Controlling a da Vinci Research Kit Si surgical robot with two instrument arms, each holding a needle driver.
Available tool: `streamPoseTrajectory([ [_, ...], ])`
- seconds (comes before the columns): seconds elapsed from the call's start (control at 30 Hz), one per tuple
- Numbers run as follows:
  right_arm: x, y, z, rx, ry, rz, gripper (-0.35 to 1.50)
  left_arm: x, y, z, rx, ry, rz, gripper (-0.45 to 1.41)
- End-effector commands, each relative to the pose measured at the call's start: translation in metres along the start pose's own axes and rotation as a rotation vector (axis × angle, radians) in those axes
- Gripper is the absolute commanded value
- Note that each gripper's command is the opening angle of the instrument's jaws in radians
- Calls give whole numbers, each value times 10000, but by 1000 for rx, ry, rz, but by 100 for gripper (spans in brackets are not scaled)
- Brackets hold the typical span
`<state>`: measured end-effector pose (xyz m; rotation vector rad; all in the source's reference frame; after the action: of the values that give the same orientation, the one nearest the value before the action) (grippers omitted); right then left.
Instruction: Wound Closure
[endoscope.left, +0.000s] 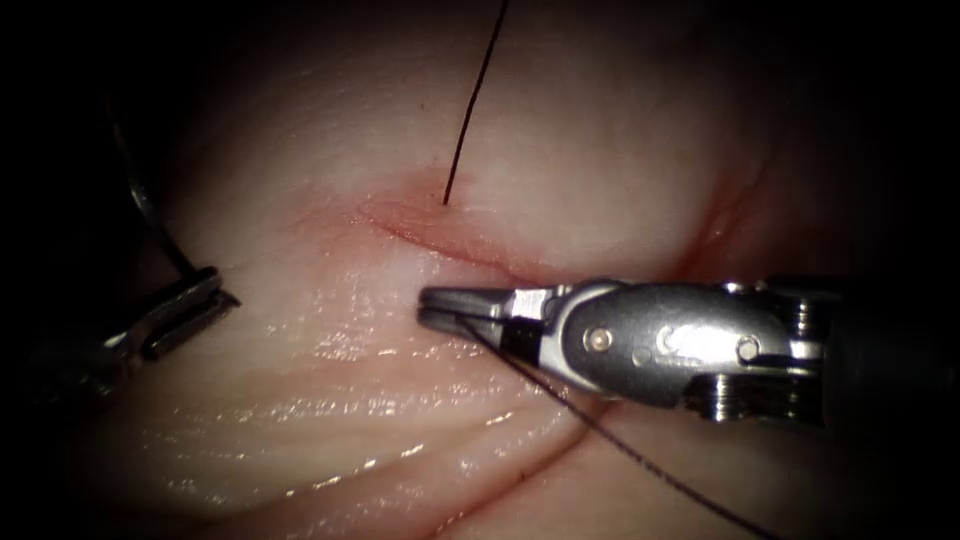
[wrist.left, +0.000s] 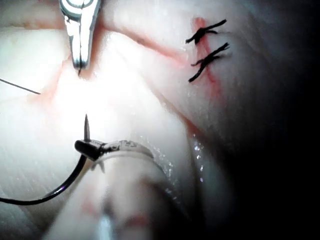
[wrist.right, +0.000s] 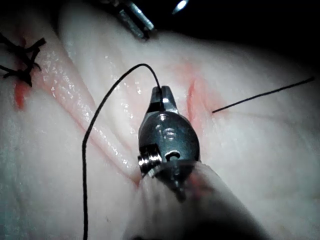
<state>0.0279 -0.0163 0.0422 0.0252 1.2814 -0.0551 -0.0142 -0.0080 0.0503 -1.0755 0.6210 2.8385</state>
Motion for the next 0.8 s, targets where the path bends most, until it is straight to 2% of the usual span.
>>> streamPoseTrajectory([
  [0.03,10,-11,1,15,12,-8,-35,1,3,7,0,1,0,-45],
  [0.37,53,-57,-18,95,35,-67,-35,2,4,8,2,-1,-1,-45],
  [0.53,63,-73,-25,115,45,-81,-35,2,4,8,2,-1,-1,-45],
  [0.67,63,-74,-26,112,41,-81,-35,3,4,9,2,0,-1,-45],
  [0.7,62,-72,-24,110,39,-80,-28,4,5,9,2,0,-1,-45],
  [0.77,59,-67,-21,88,14,-77,71,4,5,9,-1,-1,-1,-45],
  [0.8,56,-62,-20,52,-21,-74,128,4,5,9,-1,-1,-1,-45],
])
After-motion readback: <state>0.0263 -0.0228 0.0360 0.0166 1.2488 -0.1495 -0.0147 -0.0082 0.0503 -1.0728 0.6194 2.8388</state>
